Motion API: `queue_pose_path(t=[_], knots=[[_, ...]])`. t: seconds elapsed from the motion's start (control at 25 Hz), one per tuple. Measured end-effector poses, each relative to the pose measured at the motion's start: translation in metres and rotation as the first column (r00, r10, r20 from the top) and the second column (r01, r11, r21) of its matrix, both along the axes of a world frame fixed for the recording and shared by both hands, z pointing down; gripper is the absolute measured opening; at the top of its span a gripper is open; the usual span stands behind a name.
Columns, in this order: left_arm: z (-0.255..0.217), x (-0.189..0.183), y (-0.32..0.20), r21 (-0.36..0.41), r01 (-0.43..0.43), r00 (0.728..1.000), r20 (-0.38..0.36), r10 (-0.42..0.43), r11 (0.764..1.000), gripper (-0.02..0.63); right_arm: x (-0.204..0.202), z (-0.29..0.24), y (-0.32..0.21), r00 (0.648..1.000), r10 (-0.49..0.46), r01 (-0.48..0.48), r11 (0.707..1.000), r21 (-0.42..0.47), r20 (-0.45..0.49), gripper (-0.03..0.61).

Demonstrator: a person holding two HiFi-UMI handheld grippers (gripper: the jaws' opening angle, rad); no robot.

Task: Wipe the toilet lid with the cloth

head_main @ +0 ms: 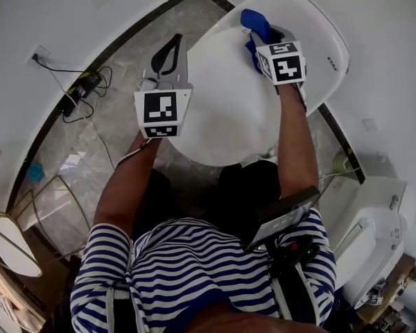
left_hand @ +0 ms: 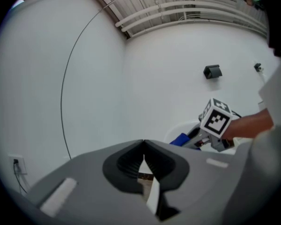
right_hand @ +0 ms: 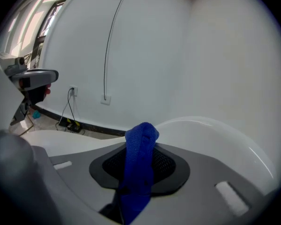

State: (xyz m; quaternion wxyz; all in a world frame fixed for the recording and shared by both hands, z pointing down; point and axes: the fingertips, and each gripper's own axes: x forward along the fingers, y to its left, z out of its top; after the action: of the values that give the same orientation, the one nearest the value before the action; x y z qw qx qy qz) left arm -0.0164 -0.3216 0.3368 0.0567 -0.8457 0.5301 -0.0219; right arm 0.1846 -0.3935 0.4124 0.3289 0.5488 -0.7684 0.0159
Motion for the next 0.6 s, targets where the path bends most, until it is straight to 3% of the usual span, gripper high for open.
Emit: queue_pose_path(t=[0.2, 0.6], knots=[[0.004, -0.011, -0.002, -0.010, 0.014, 1.000, 0.001, -0.014, 1.000, 0.002, -0.003, 0.030, -0.019, 0.996, -0.029, 0.019, 0.992, -0.125, -0.081, 0.112], [0.007, -0.015, -0.004, -0.018, 0.016, 1.000, -0.001, -0.016, 1.000, 0.002, -0.014, 0.057, -0.024, 0.991, -0.060, 0.033, 0.973, -0.228, -0.116, 0.112]])
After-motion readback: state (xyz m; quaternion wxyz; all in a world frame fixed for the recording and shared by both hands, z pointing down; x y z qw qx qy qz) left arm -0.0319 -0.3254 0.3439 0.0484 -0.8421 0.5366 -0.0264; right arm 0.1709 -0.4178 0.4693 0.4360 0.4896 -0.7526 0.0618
